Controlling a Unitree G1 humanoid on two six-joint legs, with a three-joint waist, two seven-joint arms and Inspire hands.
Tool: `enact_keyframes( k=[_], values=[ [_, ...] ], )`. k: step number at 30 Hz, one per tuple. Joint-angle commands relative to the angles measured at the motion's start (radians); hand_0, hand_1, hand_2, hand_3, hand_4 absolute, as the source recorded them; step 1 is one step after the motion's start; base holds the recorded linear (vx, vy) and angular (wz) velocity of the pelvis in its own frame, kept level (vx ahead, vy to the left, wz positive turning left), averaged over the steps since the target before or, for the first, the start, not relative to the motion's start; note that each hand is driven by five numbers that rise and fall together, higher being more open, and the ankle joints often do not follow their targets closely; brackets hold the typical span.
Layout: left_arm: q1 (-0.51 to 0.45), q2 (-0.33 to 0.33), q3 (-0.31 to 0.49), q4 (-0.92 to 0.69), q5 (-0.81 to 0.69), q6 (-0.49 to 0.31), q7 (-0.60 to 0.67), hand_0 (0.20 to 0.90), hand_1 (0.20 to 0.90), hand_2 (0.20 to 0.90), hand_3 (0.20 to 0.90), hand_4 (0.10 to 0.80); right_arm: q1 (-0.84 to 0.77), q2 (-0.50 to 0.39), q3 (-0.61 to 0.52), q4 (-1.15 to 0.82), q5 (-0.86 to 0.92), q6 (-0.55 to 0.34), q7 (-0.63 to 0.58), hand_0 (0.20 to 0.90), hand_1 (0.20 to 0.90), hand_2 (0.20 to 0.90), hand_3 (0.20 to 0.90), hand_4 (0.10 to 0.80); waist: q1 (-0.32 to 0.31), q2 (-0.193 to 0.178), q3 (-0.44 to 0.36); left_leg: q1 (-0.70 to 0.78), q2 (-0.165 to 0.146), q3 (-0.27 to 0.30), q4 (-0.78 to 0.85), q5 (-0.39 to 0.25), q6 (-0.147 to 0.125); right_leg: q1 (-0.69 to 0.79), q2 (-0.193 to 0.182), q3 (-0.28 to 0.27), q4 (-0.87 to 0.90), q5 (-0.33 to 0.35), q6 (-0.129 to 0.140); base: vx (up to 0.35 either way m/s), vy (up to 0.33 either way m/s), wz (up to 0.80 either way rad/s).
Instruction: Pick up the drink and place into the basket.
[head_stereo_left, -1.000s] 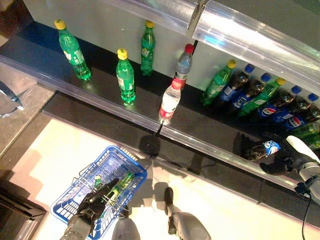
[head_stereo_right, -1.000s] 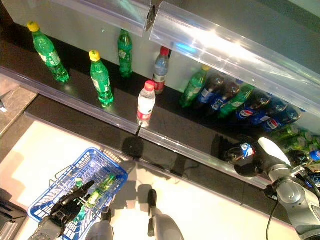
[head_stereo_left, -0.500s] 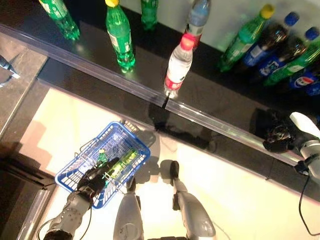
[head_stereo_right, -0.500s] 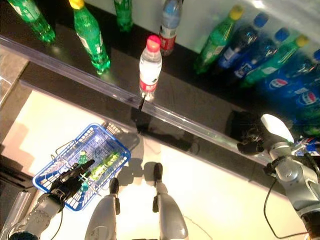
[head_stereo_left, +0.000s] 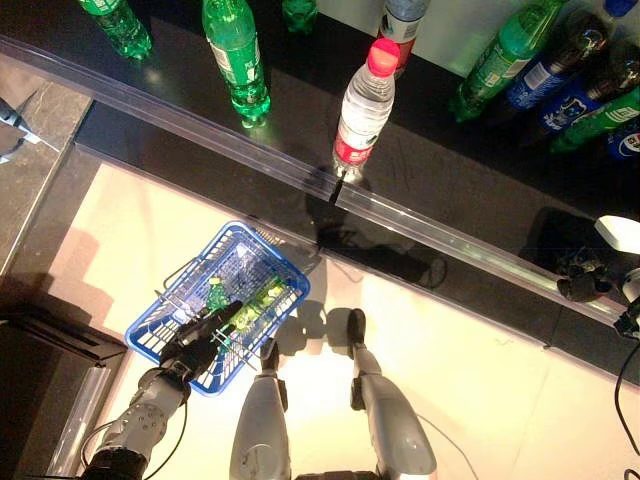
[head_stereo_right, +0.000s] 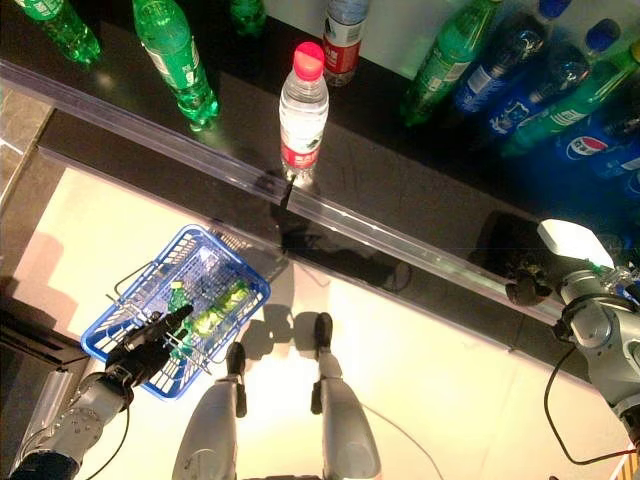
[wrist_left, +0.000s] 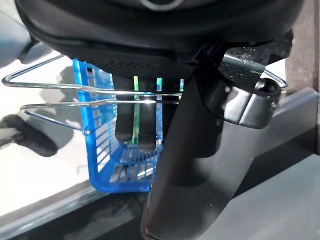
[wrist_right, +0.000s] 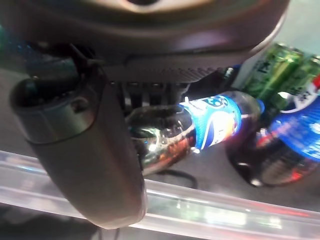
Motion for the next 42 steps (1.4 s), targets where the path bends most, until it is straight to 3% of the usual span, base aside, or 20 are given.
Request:
enact_keyframes(
  k=[1,7,10,18,21,25,31,38,42],
  values=[
    [0.004,0.103,0.055,-0.191,-0.031,-0.141,-0.114,0.3,0.3,0.3,0.2,0.1,-0.043,-0.193,-0.075,0.072,0.012,0.04,-0.033,0.9,0.9,0.9,0.9,0.8,-0.009,0.063,-0.014,-0.023,-0.022,-0.038,-0.17,0.185,0.047,0.035,-0.033,-0.056,0.192,-0.208,0.046,-0.017,0.057,-0.02],
    [0.03,0.06,0.059,-0.181,-0.02,-0.152,-0.14,0.3,0.3,0.3,0.2,0.1,-0.035,-0.173,-0.147,0.036,0.104,-0.012,-0.182,0.9,0.9,0.9,0.9,0.8,-0.023,0.077,-0.026,-0.01,-0.028,-0.027,-0.178,0.18,0.05,0.032,-0.033,-0.043,0.199,-0.217,0.04,0.001,0.065,-0.03],
    [0.049,0.032,0.066,-0.174,-0.01,-0.163,-0.156,0.3,0.3,0.3,0.2,0.1,-0.009,-0.159,-0.198,0.006,0.037,-0.06,-0.217,0.9,0.9,0.9,0.9,0.8,-0.032,0.08,-0.04,-0.003,-0.032,-0.023,-0.181,0.174,0.053,0.033,-0.031,-0.037,0.201,-0.223,0.039,0.013,0.071,-0.03],
    [0.063,0.012,0.073,-0.148,-0.01,-0.16,-0.181,0.3,0.3,0.3,0.2,0.1,0.059,-0.208,-0.249,-0.019,-0.118,-0.052,-0.169,0.9,0.9,0.9,0.9,0.8,-0.038,0.074,-0.077,0.022,-0.037,-0.009,-0.194,0.166,0.055,0.056,-0.03,-0.028,0.185,-0.225,0.043,0.012,0.022,-0.02],
    [0.066,0.004,0.071,-0.135,-0.001,-0.156,-0.185,0.3,0.3,0.3,0.2,0.1,0.06,-0.239,-0.242,-0.006,-0.145,-0.049,-0.13,0.9,0.9,0.9,0.9,0.8,-0.037,0.068,-0.089,0.029,-0.035,-0.004,-0.197,0.166,0.055,0.063,-0.027,-0.024,0.179,-0.225,0.043,0.023,0.006,-0.06],
    [0.067,-0.004,0.065,-0.12,0.005,-0.156,-0.195,0.3,0.3,0.3,0.2,0.1,0.047,-0.24,-0.24,0.001,-0.054,-0.034,-0.169,0.9,0.9,0.9,0.9,0.8,-0.037,0.064,-0.096,0.035,-0.032,-0.002,-0.198,0.164,0.055,0.069,-0.023,-0.017,0.177,-0.226,0.042,0.024,0.004,-0.1],
    [0.062,-0.018,0.068,-0.119,0.02,-0.163,-0.18,0.3,0.3,0.3,0.2,0.1,0.076,-0.218,-0.243,0.006,-0.141,-0.038,-0.132,0.9,0.9,0.9,0.9,0.8,-0.038,0.062,-0.098,0.035,-0.034,-0.002,-0.201,0.162,0.058,0.066,-0.023,-0.017,0.179,-0.228,0.041,0.005,0.002,-0.01],
    [0.02,0.0,0.057,-0.096,0.009,-0.146,-0.174,0.3,0.3,0.3,0.2,0.1,-0.023,-0.236,-0.141,0.024,-0.126,-0.028,-0.122,0.9,0.9,0.9,0.9,0.8,-0.031,0.065,-0.085,0.021,-0.035,-0.004,-0.189,0.164,0.058,0.058,-0.023,-0.016,0.183,-0.225,0.04,0.0,0.0,0.0],
    [0.024,-0.003,0.043,-0.104,0.015,-0.151,-0.181,0.3,0.3,0.3,0.2,0.1,-0.086,-0.241,-0.094,0.061,-0.141,-0.014,-0.195,0.9,0.9,0.9,0.9,0.8,-0.024,0.07,-0.074,0.006,-0.037,-0.009,-0.179,0.166,0.061,0.047,-0.025,-0.02,0.189,-0.223,0.04,0.0,0.0,0.0]
  ],
)
